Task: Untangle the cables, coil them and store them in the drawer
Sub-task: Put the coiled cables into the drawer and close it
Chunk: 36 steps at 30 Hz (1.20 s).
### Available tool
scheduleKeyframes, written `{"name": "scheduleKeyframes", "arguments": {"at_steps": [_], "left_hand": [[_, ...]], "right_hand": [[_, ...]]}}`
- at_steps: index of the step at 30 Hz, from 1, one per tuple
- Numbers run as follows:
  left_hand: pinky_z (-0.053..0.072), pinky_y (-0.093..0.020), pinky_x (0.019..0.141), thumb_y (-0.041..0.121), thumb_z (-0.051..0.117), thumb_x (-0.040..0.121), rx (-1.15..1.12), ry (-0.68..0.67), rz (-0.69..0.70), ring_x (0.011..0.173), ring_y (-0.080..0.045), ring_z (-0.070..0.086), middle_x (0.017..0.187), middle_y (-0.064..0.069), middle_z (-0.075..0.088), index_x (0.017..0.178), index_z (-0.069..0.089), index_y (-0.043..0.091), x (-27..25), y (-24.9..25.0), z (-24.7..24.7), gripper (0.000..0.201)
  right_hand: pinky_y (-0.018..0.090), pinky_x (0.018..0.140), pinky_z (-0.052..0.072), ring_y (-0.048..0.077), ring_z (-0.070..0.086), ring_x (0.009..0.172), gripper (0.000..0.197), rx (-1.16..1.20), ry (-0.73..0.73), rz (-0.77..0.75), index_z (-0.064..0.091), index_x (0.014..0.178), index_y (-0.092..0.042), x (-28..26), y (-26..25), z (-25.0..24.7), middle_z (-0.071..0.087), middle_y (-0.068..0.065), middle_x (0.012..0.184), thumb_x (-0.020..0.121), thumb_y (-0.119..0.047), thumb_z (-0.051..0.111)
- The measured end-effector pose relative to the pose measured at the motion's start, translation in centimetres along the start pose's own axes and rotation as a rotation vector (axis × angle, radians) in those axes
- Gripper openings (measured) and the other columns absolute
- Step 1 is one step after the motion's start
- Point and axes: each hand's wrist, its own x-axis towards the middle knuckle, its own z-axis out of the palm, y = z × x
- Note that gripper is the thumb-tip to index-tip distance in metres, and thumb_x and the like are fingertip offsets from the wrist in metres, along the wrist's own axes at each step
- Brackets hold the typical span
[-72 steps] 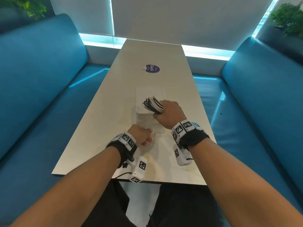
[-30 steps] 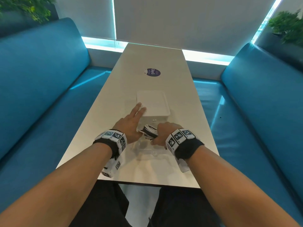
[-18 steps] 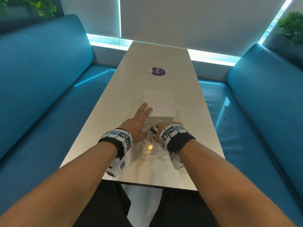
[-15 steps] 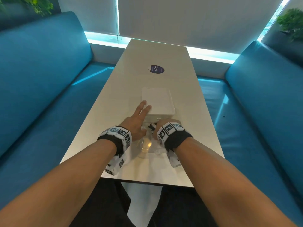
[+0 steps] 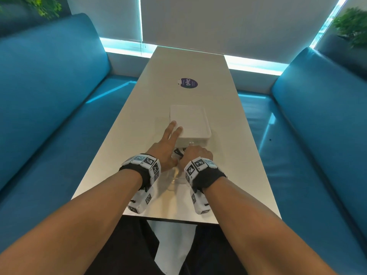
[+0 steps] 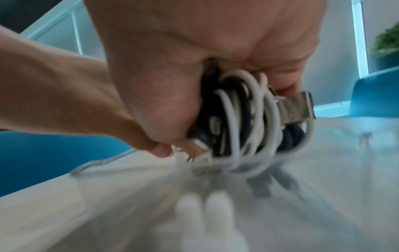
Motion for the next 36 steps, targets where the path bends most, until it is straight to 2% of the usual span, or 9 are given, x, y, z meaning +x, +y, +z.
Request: {"name": "scheduleKeyframes", "arguments": {"at_steps": [4,7,12,15,18,24,28,32,36], "left_hand": [[0.057,-0.044,0.080,0.023,0.074,0.081,-0.016,0.006,-0.021,0.094,-0.030,0.066,0.155,0.026,-0.028,0.155,0.001,0.038,-0.2,0.1,0.1,0.105],[0.057,-0.044,0.081,0.022,0.076,0.079,-0.011,0.003,-0.034,0.093,-0.030,0.067,0.154,0.028,-0.030,0.154,-0.001,0.039,0.1,0.0,0.2,0.109],[0.055,-0.044,0.086,0.025,0.073,0.082,-0.024,-0.009,-0.061,0.099,-0.031,0.065,0.156,0.025,-0.028,0.156,0.000,0.036,0.1,0.5,-0.2,0.104],[0.056,-0.044,0.084,0.026,0.074,0.081,-0.038,0.004,-0.070,0.099,-0.030,0.066,0.154,0.028,-0.028,0.155,0.000,0.038,0.1,0.6,0.0,0.104],[0.056,-0.042,0.081,0.021,0.074,0.079,-0.011,0.001,-0.086,0.100,-0.030,0.066,0.155,0.025,-0.029,0.155,-0.002,0.037,0.2,0.7,-0.1,0.109],[0.055,-0.039,0.080,0.019,0.072,0.079,0.029,0.022,-0.094,0.099,-0.033,0.066,0.156,0.023,-0.028,0.154,-0.002,0.036,0.3,1.0,0.0,0.107],[0.053,-0.038,0.081,0.022,0.072,0.081,0.011,0.024,-0.098,0.099,-0.032,0.066,0.157,0.022,-0.028,0.155,0.000,0.036,0.3,1.0,0.2,0.105],[0.051,-0.036,0.077,0.018,0.072,0.081,0.004,0.021,-0.103,0.096,-0.033,0.066,0.158,0.020,-0.028,0.156,0.001,0.034,0.3,1.2,-0.1,0.104],[0.052,-0.038,0.082,0.024,0.077,0.079,0.028,0.005,-0.103,0.099,-0.035,0.065,0.159,0.019,-0.027,0.156,0.000,0.032,0.1,1.2,-0.4,0.109]], "right_hand": [[0.032,0.074,0.045,0.026,0.066,0.100,0.019,0.167,-0.004,0.072,0.066,0.105,-0.015,-0.3,-0.3,0.5,0.069,0.005,0.107,0.094,-0.027,0.056],[0.036,0.086,0.050,0.029,0.064,0.106,0.024,0.213,-0.019,0.087,0.065,0.111,-0.013,0.0,-0.4,0.7,0.067,0.009,0.112,0.094,-0.029,0.058],[0.040,0.100,0.046,0.034,0.050,0.124,0.083,0.233,-0.186,0.051,0.044,0.140,-0.013,0.7,0.2,0.6,0.050,0.014,0.136,0.071,-0.039,0.080],[0.042,0.109,0.037,0.036,0.034,0.137,0.107,0.215,-0.218,0.021,0.020,0.152,-0.009,0.5,1.1,0.7,0.031,0.020,0.149,0.069,-0.044,0.078],[0.039,0.113,0.031,0.034,0.025,0.143,0.100,0.303,-0.255,-0.071,0.012,0.156,-0.012,-0.1,2.3,-0.5,0.020,0.019,0.157,0.080,-0.043,0.068],[0.040,0.099,0.047,0.037,0.051,0.125,0.065,0.235,-0.237,-0.065,0.025,0.146,0.005,-0.4,2.0,-0.3,0.034,0.025,0.149,0.097,-0.027,0.054],[0.039,0.101,0.043,0.034,0.050,0.124,0.054,0.095,-0.124,-0.086,0.039,0.138,0.003,-0.8,1.2,0.1,0.048,0.021,0.136,0.096,-0.028,0.057],[0.042,0.101,0.029,0.030,0.038,0.124,0.051,-0.223,-0.023,-0.116,0.050,0.134,-0.011,-0.7,0.8,0.7,0.053,0.009,0.133,0.091,-0.039,0.052],[0.039,0.093,0.030,0.027,0.036,0.118,0.057,-0.201,0.043,-0.126,0.048,0.134,-0.011,-0.4,1.6,1.7,0.047,0.008,0.128,0.092,-0.048,0.037]]}}
